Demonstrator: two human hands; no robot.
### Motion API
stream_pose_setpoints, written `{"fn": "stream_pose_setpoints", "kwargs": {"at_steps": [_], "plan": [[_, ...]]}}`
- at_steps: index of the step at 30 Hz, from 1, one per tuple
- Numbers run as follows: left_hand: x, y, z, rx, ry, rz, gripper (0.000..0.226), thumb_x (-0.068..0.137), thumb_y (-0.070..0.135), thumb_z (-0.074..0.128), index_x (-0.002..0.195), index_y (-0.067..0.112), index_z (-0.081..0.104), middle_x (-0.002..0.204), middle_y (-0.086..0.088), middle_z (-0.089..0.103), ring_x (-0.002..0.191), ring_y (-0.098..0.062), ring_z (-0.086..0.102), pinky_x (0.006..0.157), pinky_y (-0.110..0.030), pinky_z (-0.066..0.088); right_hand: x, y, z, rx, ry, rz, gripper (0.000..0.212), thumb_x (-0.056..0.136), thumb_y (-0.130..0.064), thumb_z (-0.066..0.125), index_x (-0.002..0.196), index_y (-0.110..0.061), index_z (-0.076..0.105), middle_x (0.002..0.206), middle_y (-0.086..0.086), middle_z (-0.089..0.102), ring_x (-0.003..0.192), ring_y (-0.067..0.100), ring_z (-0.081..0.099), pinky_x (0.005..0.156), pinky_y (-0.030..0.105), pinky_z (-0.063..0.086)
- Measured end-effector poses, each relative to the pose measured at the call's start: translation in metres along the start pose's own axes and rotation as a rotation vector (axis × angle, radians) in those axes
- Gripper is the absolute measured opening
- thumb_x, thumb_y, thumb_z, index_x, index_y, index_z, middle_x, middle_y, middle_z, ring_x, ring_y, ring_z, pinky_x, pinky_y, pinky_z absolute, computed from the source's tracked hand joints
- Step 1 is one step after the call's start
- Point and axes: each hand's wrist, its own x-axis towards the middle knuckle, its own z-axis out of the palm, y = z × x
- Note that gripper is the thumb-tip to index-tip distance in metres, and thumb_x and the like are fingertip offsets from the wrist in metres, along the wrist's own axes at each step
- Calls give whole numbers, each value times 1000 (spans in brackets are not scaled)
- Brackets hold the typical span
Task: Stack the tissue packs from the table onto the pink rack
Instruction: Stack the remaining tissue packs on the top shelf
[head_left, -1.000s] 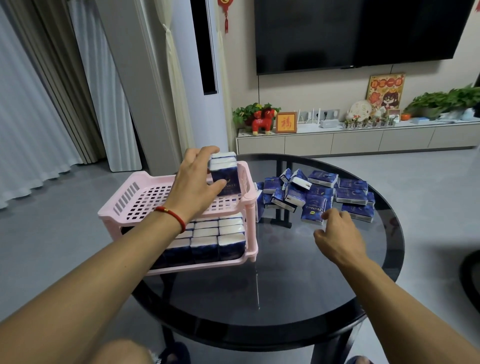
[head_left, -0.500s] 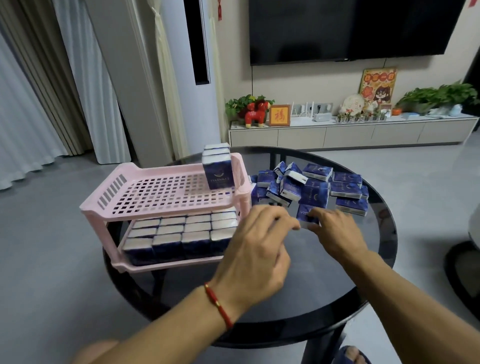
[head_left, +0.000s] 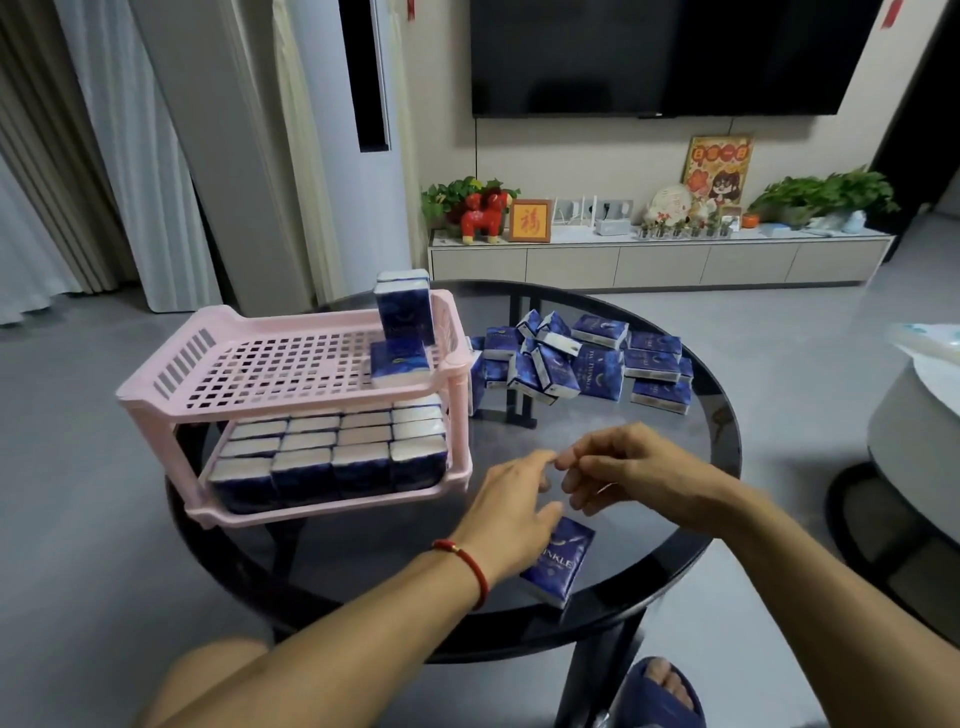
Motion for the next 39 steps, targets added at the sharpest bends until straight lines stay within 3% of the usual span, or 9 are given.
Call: {"fn": "stream_pose_setpoints", "kwargs": {"at_steps": [4, 9, 14, 17, 19, 22, 26, 33, 39], "plan": [[-6, -4, -9, -75, 42, -42, 42, 103, 19, 55, 145, 23, 52, 113, 2, 67, 103, -12, 63, 96, -25, 51, -2, -11, 6, -384, -42, 11, 15, 102, -19, 60, 115, -13, 66, 104, 11, 73, 91, 24, 73, 78, 39, 63], [-38, -6, -30, 12, 166, 137, 40, 97, 7, 57, 133, 22, 63, 117, 6, 65, 106, -5, 60, 99, -19, 49, -15, -27, 37, -825, -171, 136, 63, 80, -64, 74, 125, -25, 57, 120, -5, 60, 101, 13, 61, 89, 33, 56], [-62, 5, -80, 116, 578, 404, 23, 89, 2, 67, 108, 13, 74, 103, 6, 68, 89, -2, 59, 87, -5, 44, -14, -29, 55, -877, -128, 69, 61, 76, -45, 85, 120, -25, 48, 117, -3, 57, 103, 18, 60, 93, 39, 56], [-54, 1, -132, 205, 750, 354, 18, 86, 1, 68, 98, 13, 74, 97, 4, 67, 85, -8, 60, 85, -6, 45, -12, -31, 46, -739, -79, 13, 54, 82, -33, 83, 121, -25, 47, 115, -2, 61, 102, 18, 63, 89, 39, 58], [-41, -5, -164, 248, 678, 215, 20, 86, 5, 68, 100, 19, 74, 98, 7, 66, 87, -9, 60, 87, -16, 48, -10, -33, 39, -561, -43, -39, 42, 87, -27, 79, 116, -25, 49, 112, -1, 62, 97, 19, 66, 80, 36, 61], [-15, -16, -199, 217, 333, -47, 30, 84, 18, 74, 112, 30, 73, 119, 9, 67, 105, -11, 62, 94, -30, 50, -9, -41, 32, -315, 22, -85, 31, 90, -22, 75, 113, -26, 53, 111, 2, 67, 90, 19, 70, 71, 33, 62], [10, -28, -215, 181, -4, -171, 47, 80, 29, 81, 125, 36, 69, 133, 0, 61, 118, -17, 60, 107, -41, 49, -10, -54, 32, -72, 130, -159, 28, 89, -18, 75, 111, -19, 58, 99, 4, 75, 84, 17, 72, 70, 33, 60], [23, -37, -224, 132, -104, -81, 26, 99, 33, 63, 125, 30, 67, 116, 3, 72, 105, -18, 69, 96, -36, 55, -14, -78, 34, 94, 213, -334, 33, 84, -21, 75, 113, -19, 62, 102, -1, 77, 90, 23, 71, 73, 42, 60], [36, -35, -224, 52, 88, -49, 27, 107, 30, 48, 109, 13, 69, 97, -8, 73, 89, -24, 72, 77, -36, 63, 5, -122, 34, 167, 265, -542, 33, 90, -9, 72, 118, -24, 63, 105, 3, 76, 95, 21, 74, 80, 35, 63]]}}
